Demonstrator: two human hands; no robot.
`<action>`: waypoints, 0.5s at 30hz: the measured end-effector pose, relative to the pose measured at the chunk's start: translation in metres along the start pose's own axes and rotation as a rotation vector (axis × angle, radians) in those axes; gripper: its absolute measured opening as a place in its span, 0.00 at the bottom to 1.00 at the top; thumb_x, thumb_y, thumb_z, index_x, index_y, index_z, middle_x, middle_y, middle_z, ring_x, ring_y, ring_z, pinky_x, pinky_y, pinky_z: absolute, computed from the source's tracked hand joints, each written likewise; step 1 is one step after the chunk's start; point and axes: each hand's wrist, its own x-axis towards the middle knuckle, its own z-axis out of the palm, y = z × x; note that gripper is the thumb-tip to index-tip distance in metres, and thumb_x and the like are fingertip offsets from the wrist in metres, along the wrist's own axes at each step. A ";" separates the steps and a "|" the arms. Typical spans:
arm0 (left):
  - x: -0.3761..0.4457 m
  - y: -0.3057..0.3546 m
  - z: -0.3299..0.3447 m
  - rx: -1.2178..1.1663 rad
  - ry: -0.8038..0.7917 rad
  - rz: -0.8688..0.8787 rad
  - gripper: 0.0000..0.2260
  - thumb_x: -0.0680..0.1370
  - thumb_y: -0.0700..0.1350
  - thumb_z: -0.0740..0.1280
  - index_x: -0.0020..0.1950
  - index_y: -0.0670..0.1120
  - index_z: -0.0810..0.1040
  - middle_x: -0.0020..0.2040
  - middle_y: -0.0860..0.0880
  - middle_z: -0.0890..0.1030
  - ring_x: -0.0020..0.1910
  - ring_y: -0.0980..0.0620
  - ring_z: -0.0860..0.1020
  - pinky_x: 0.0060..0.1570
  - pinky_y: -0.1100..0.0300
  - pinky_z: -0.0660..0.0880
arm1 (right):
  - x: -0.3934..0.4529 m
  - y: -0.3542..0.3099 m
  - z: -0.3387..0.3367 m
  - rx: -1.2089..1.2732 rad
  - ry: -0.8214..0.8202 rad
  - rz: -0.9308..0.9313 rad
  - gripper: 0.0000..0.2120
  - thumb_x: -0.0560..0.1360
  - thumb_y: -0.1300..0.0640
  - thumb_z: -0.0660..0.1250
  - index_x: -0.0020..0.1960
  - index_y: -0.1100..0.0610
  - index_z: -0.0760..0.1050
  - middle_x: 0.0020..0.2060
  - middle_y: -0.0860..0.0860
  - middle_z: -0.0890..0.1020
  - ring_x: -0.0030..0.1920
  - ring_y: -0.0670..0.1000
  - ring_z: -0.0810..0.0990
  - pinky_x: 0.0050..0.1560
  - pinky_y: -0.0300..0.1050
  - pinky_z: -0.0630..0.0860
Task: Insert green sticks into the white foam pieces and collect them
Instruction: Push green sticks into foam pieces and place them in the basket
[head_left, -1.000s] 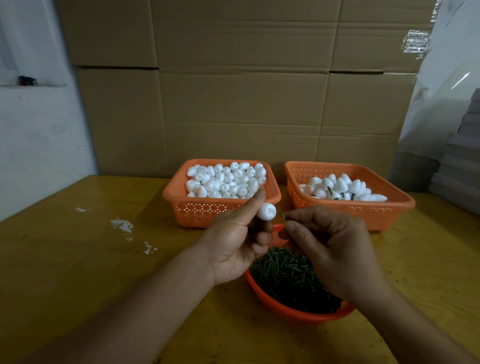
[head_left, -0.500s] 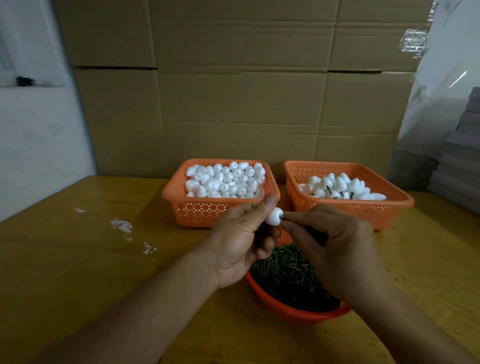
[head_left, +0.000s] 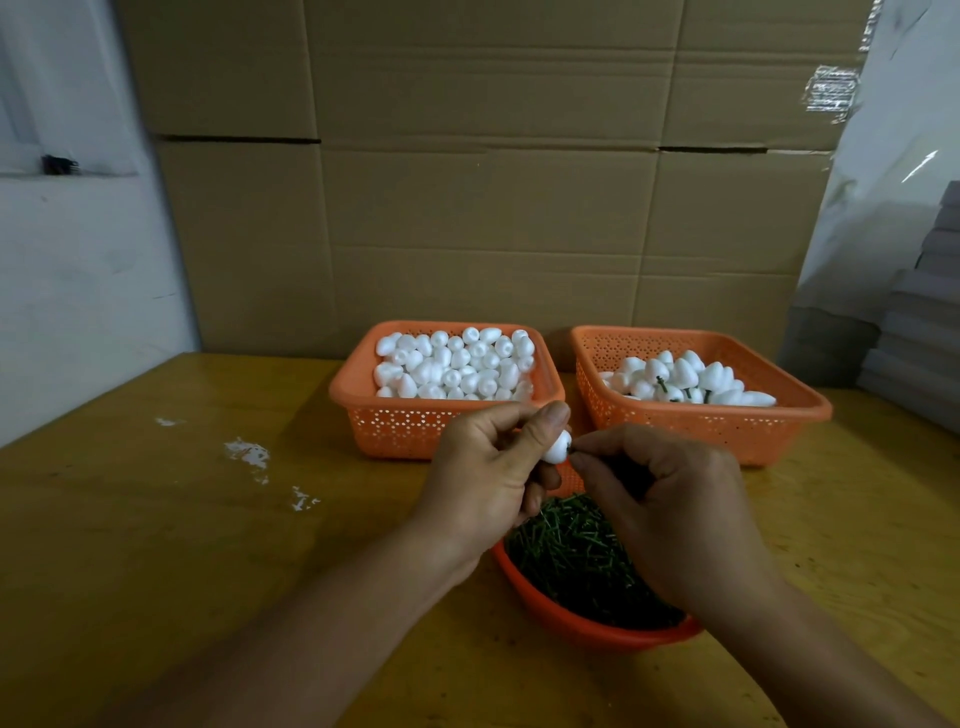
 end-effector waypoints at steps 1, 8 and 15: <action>0.000 0.000 0.000 0.005 -0.006 0.003 0.15 0.74 0.60 0.68 0.43 0.49 0.84 0.30 0.49 0.78 0.24 0.54 0.72 0.22 0.64 0.67 | -0.001 0.001 0.000 0.001 0.003 0.009 0.06 0.73 0.61 0.75 0.49 0.54 0.86 0.33 0.41 0.82 0.32 0.44 0.80 0.29 0.35 0.74; 0.000 0.003 -0.002 -0.167 -0.176 -0.055 0.14 0.77 0.48 0.67 0.56 0.40 0.82 0.37 0.47 0.79 0.32 0.51 0.75 0.29 0.61 0.70 | -0.001 0.007 0.002 0.124 0.036 0.121 0.03 0.75 0.59 0.73 0.46 0.52 0.85 0.32 0.43 0.84 0.29 0.46 0.81 0.27 0.43 0.75; -0.001 0.003 -0.002 -0.065 -0.176 0.052 0.07 0.79 0.50 0.68 0.48 0.47 0.82 0.35 0.48 0.76 0.29 0.53 0.73 0.28 0.63 0.69 | -0.002 0.003 0.003 0.216 0.039 0.169 0.03 0.75 0.59 0.72 0.45 0.52 0.84 0.33 0.45 0.84 0.32 0.47 0.83 0.30 0.45 0.78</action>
